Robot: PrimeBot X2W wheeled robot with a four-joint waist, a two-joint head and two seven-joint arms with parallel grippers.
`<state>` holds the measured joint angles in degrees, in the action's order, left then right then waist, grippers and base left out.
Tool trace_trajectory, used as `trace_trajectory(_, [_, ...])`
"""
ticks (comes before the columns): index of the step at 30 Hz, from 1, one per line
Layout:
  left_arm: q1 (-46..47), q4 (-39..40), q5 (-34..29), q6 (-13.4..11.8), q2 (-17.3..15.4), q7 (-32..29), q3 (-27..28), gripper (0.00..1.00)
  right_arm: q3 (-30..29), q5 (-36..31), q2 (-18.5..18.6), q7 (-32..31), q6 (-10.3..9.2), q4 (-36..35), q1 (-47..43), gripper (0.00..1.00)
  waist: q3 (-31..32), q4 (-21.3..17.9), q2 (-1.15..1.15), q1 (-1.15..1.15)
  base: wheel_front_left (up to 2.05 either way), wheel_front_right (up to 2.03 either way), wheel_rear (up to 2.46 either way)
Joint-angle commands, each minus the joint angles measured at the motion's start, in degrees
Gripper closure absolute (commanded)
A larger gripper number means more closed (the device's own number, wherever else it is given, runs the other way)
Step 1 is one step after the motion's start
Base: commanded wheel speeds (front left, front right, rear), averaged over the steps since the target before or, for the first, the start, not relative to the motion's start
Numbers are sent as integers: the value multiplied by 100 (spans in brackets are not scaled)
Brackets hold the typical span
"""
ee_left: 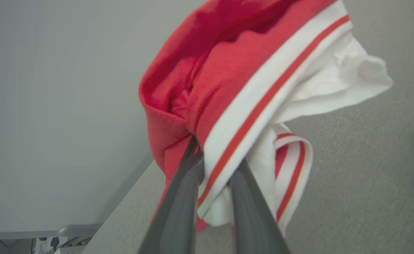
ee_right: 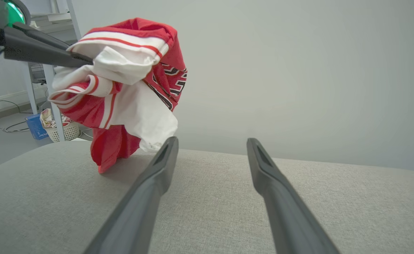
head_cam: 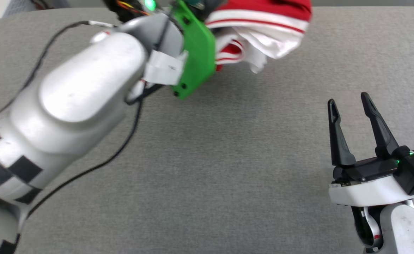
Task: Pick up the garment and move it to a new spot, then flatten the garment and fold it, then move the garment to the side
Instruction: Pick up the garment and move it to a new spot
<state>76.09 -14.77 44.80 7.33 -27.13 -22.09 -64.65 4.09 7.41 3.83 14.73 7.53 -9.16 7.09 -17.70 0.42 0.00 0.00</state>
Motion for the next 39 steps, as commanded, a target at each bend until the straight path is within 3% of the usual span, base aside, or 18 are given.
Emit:
trace_trajectory(1, [123, -67, -43, 15, 151, 118, -116, 100, -55, 3, -22, 27, -4, -43, 14, 0, -167, -359, 0, 0, 0, 0, 0])
trace_trajectory(6, [-75, -465, 49, 15, 774, 497, -625, 100, -307, -57, -71, 27, -4, -107, 18, 0, -322, -544, 0, 0, 0, 0, 0])
trace_trajectory(12, [-849, -980, -100, 15, 1231, 533, -860, 100, -460, -93, -91, 27, -4, -192, 55, 0, -466, -616, 0, 0, 0, 0, 0])
trace_trajectory(18, [-1906, -920, -613, 15, 1437, 2, -868, 100, -542, -41, -93, 27, -4, -199, 102, 0, -537, -593, 0, 0, 0, 0, 0])
trace_trajectory(22, [-2122, -848, -672, 15, 1453, -15, -869, 100, -542, -46, -94, 27, -4, -158, 129, 0, -539, -532, 0, 0, 0, 0, 0])
trace_trajectory(23, [-2088, -881, -658, 15, 1459, 111, -869, 81, -547, -51, -94, 27, -4, -144, 125, 0, -515, -506, 0, 0, 0, 0, 0])
trace_trajectory(24, [-2033, -917, -662, 15, 1466, 262, -869, 5, -552, -53, -94, 27, -4, -132, 112, 0, -491, -485, 0, 0, 0, 0, 0])
trace_trajectory(25, [-1955, -986, -663, 15, 1482, 526, -869, 0, -560, -55, -94, 27, -4, -115, 88, 0, -440, -455, 0, 0, 0, 0, 0])
trace_trajectory(31, [-1847, -1342, -588, -22, 1624, 1911, -626, 0, -591, -56, -94, 27, -4, 6, -164, 0, -20, -297, 0, 0, 0, 0, 0])
trace_trajectory(39, [-2279, -1150, -605, -699, 1520, 3175, -122, 0, -614, -117, -95, 27, -4, 40, -495, 0, 521, 24, 0, 0, 0, 0, 0])
